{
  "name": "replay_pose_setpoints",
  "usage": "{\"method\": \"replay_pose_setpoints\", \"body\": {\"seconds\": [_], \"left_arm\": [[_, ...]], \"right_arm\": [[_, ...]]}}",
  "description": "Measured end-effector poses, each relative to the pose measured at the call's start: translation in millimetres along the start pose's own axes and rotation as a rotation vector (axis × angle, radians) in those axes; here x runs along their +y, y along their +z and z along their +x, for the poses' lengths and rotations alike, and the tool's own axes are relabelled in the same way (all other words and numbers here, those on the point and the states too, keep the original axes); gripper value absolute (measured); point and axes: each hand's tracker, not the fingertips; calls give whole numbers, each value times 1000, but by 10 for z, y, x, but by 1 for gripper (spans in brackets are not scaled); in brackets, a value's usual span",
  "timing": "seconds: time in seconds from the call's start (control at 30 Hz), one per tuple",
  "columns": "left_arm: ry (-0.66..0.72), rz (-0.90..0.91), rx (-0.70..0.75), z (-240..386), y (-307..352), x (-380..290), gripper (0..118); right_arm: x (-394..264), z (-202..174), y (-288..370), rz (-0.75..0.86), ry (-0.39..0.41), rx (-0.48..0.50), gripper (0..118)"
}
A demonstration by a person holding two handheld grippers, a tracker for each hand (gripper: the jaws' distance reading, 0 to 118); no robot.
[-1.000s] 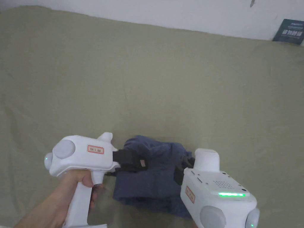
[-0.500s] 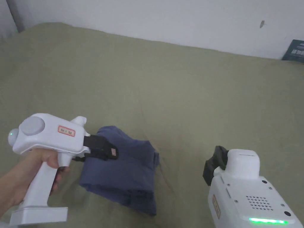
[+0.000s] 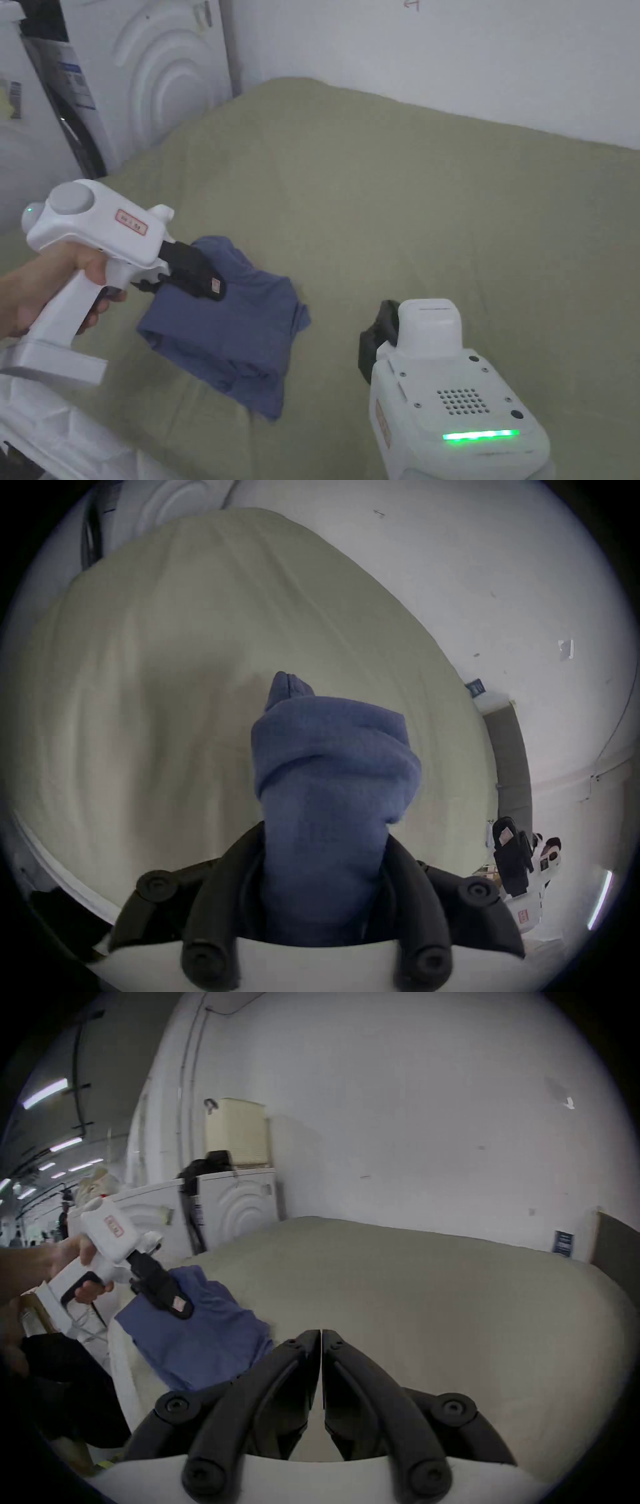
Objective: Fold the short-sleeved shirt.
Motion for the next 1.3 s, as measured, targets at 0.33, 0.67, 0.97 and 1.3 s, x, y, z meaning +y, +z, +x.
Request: {"method": "replay_pose_setpoints", "body": {"seconds": [0.33,0.67,0.97,1.3], "left_arm": [[-41,-27,222,-820,413,788,33],[-181,-39,378,-1011,136,1152,110],[-215,318,429,-466,613,512,74],[-217,434,29,1524,-90,-780,0]], "right_arm": [[22,-747,-958,-59,26,194,8],[-57,-729,-1177,-83,47,221,8],[87,-589,-792,-76,-4,238,8],[558,545,628,2,-31,63,8]]}}
